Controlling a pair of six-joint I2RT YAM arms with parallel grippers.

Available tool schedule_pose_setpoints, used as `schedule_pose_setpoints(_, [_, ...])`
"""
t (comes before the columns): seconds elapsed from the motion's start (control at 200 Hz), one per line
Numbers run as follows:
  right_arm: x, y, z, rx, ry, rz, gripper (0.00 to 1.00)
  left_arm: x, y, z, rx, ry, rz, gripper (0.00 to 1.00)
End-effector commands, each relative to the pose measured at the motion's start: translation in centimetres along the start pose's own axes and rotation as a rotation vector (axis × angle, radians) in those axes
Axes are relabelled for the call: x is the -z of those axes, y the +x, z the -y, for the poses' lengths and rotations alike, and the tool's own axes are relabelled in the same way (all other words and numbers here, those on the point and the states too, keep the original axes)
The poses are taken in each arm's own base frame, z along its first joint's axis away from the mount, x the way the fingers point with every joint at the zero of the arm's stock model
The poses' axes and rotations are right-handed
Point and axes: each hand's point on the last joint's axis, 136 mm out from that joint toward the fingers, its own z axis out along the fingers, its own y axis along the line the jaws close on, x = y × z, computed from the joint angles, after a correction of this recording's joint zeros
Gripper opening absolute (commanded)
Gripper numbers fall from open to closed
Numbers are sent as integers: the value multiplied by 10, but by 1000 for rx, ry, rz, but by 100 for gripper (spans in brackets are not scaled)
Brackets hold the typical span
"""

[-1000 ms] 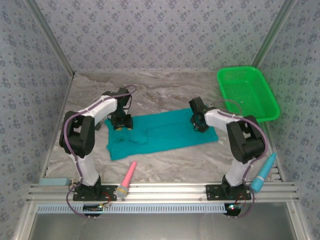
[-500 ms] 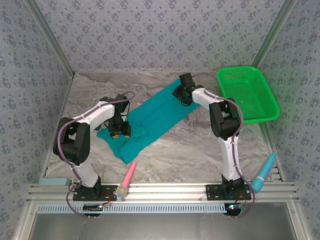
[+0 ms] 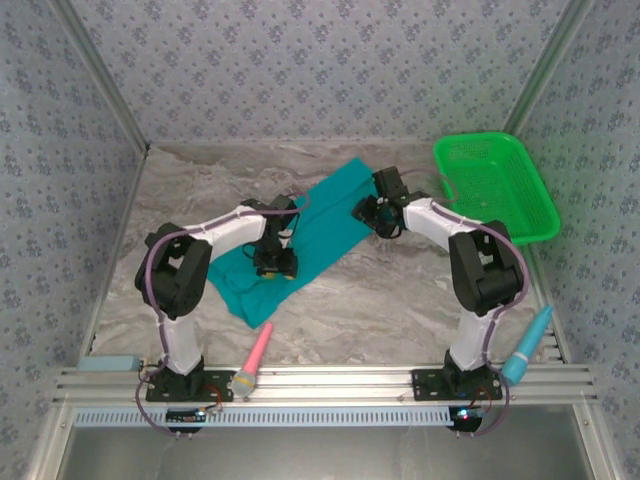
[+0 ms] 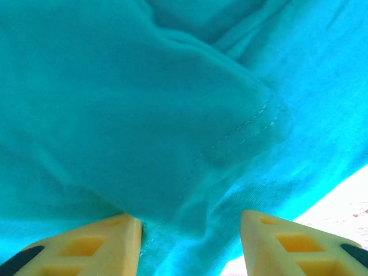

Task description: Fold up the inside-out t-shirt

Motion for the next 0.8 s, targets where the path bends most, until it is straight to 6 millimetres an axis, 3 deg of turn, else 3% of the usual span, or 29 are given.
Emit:
schedule_pose_setpoints(0.0, [-24,12,-5,11,-23,-42,53,-6,-3,9,26,34,-20,49])
schedule_pose_setpoints(0.145, [-44,2,-8,34,-18,-50,49,-8,-6,24,27,66,-13,49])
schedule_pose_setpoints(0.265, [-60,-13,-4,65,1,-45,46,-12,-14,50,30,122,-11,49])
schedule_pose_setpoints(0.48, [-80,-53,-6,159,-34,-7,46,-22,-30,120,-1,220,-25,49])
schedule_pose_setpoints(0.595, [-85,-72,-7,149,-74,-6,46,-26,-29,171,-29,308,-43,49])
schedule_pose_setpoints(0.795, [-84,-88,-12,208,-77,7,47,-24,-27,241,-108,374,-50,50])
